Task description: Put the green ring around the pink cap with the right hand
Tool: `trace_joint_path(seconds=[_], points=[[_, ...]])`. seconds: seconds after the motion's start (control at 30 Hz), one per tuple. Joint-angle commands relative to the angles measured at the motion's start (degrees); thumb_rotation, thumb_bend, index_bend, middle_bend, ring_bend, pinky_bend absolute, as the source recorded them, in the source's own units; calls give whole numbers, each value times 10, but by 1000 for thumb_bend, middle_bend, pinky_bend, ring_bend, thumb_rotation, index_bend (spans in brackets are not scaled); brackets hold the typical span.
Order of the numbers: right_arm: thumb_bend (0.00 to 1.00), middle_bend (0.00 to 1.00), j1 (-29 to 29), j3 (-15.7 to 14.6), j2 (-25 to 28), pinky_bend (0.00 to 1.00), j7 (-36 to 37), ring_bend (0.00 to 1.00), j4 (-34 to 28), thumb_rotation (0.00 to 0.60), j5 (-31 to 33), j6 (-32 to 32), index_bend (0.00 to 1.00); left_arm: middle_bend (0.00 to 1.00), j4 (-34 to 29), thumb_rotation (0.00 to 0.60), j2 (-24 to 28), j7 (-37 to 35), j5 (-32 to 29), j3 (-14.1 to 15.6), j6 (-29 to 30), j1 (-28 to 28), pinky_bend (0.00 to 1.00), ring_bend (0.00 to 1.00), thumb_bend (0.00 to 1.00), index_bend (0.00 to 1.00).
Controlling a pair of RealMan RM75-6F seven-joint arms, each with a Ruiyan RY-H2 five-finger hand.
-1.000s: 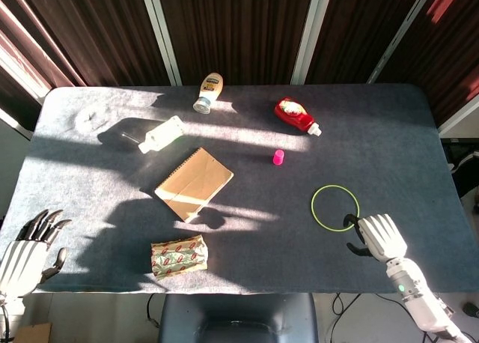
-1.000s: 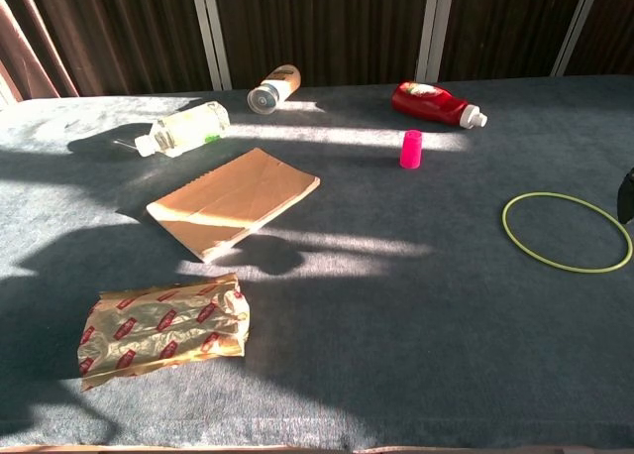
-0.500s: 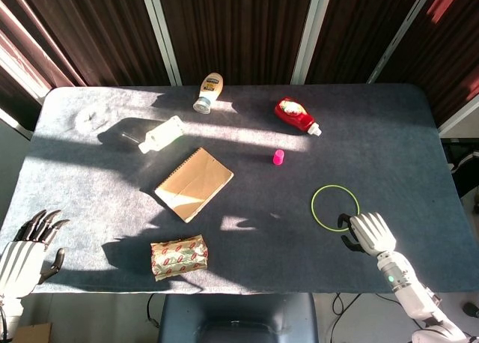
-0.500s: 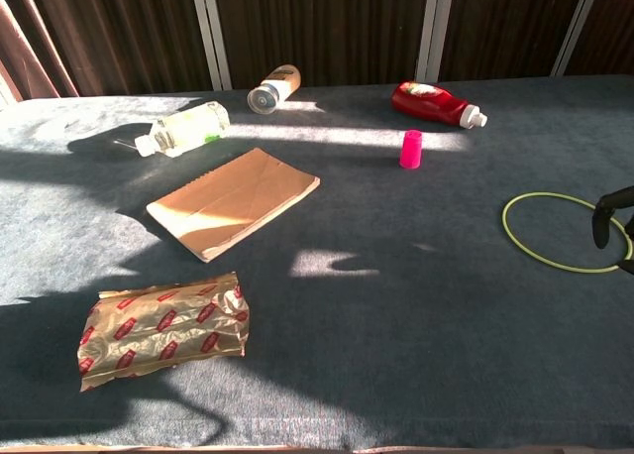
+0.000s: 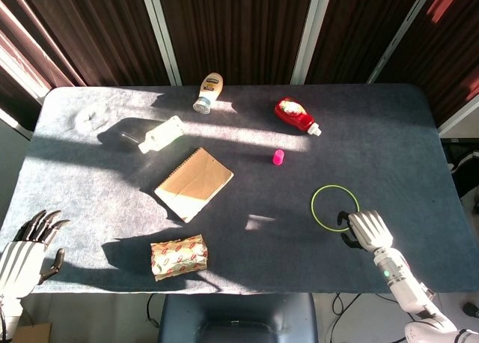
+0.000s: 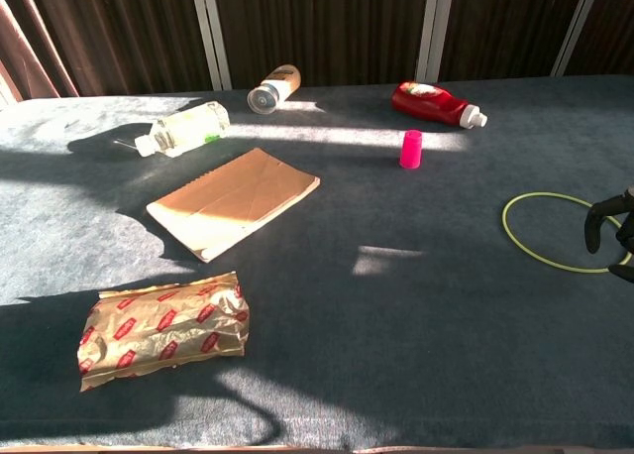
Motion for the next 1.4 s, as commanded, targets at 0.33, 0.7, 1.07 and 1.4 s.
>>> trace_joint_path(seconds=[0.33,0.7,1.07,1.4], points=[[462,925,9,0,-25,1000,-3,1000,36,600,21,-18,581,113,0,600,2,-7,1,1,-2,-1,187,38,491,209],[468,925,9,-1,-35,1000,3,1000,54,600,27,-17,621,114,-1,600,3,-10,1,1,-4,-1,187,39,493,210],[608,930,7,1,-42,1000,-3,1000,64,600,36,-11,790,114,-1,600,3,-9,3,2,-3,-1,187,39,494,211],[614,931,10,21,-21,1000,12,1000,29,600,40,7,812,114,-1,600,2,-5,2,2,-6,-2,187,39,494,211]])
